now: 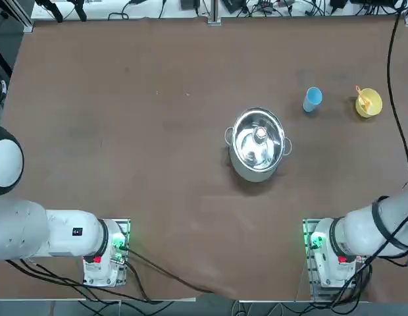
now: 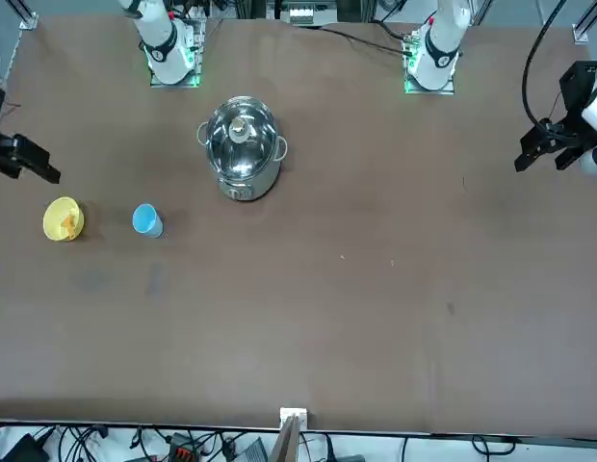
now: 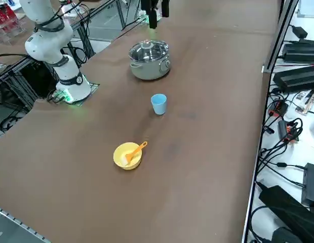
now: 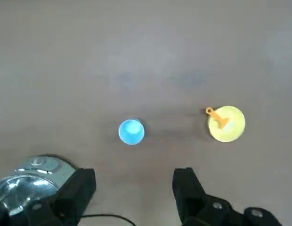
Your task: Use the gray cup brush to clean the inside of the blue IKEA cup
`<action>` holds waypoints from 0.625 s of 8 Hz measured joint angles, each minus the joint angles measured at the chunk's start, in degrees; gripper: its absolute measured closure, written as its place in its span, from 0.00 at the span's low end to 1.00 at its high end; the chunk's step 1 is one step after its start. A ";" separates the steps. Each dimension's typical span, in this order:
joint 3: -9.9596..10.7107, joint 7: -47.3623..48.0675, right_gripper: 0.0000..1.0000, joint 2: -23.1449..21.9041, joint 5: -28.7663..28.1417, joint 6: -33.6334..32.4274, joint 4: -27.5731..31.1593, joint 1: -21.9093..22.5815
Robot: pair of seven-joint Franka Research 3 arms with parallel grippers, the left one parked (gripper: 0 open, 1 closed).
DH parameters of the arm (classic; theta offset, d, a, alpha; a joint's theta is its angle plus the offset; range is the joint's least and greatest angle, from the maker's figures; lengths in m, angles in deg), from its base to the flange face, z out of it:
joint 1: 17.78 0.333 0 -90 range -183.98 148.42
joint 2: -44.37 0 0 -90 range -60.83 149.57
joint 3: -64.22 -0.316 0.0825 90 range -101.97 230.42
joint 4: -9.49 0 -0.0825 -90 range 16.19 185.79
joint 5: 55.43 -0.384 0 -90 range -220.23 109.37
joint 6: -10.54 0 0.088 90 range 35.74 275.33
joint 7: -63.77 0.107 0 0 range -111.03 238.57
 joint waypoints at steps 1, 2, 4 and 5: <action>-0.50 0.03 0.00 -1.97 0.51 -0.45 1.87 0.27; -0.54 0.03 0.00 -4.29 0.51 -0.08 4.90 0.40; -0.65 0.02 0.00 -8.17 0.51 0.92 9.97 0.47; -0.65 0.01 0.00 -9.81 0.44 1.17 11.87 0.48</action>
